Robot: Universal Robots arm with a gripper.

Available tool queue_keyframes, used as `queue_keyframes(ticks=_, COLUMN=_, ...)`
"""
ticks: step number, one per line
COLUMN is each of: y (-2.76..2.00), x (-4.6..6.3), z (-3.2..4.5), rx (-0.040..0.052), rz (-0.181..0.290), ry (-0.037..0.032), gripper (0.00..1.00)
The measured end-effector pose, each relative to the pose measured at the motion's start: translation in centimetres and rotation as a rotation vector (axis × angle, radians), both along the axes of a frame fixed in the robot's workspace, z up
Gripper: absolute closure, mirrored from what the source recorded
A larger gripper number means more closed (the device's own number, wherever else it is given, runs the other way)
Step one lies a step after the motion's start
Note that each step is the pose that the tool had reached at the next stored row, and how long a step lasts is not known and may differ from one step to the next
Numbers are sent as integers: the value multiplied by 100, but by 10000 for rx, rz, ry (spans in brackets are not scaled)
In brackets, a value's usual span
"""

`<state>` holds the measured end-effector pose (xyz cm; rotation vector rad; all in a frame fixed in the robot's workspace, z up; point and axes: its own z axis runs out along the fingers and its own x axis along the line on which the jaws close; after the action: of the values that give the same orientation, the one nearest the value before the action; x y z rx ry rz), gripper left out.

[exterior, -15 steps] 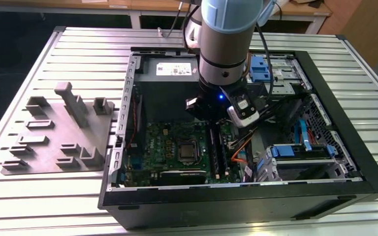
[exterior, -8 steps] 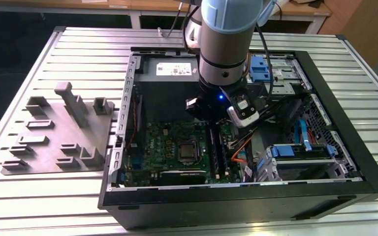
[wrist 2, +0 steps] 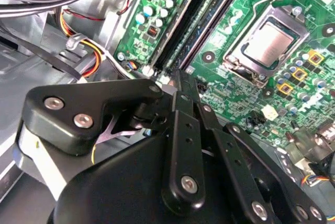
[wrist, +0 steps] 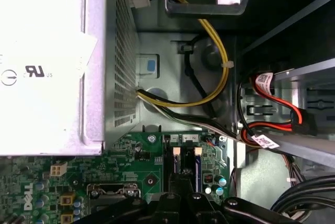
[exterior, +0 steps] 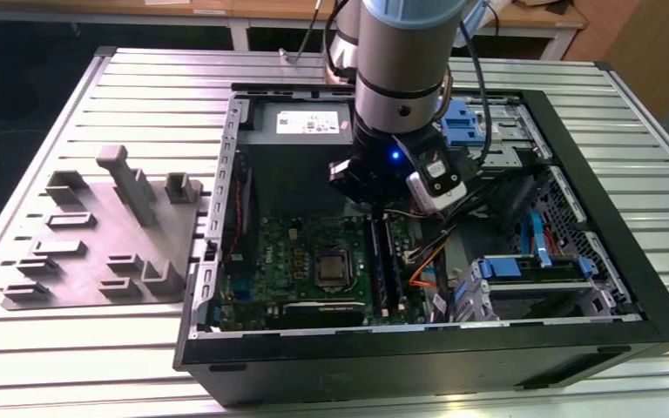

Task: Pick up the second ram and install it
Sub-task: 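Press down the second ram until it locks into place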

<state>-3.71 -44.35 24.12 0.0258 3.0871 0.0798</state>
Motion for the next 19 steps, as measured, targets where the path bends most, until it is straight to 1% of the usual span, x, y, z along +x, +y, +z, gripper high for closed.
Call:
queue_keyframes(ticks=4, y=-1, x=0, z=1, rx=-3, rz=0, ry=1, gripper=90)
queue_keyframes(ticks=8, y=-20, x=0, z=1, rx=-2, rz=0, ry=1, gripper=90)
queue_keyframes(ticks=11, y=-47, x=0, z=1, rx=-1, rz=0, ry=1, gripper=90)
queue_keyframes(ticks=19, y=-140, x=0, z=1, rx=-1, rz=0, ry=1, gripper=90)
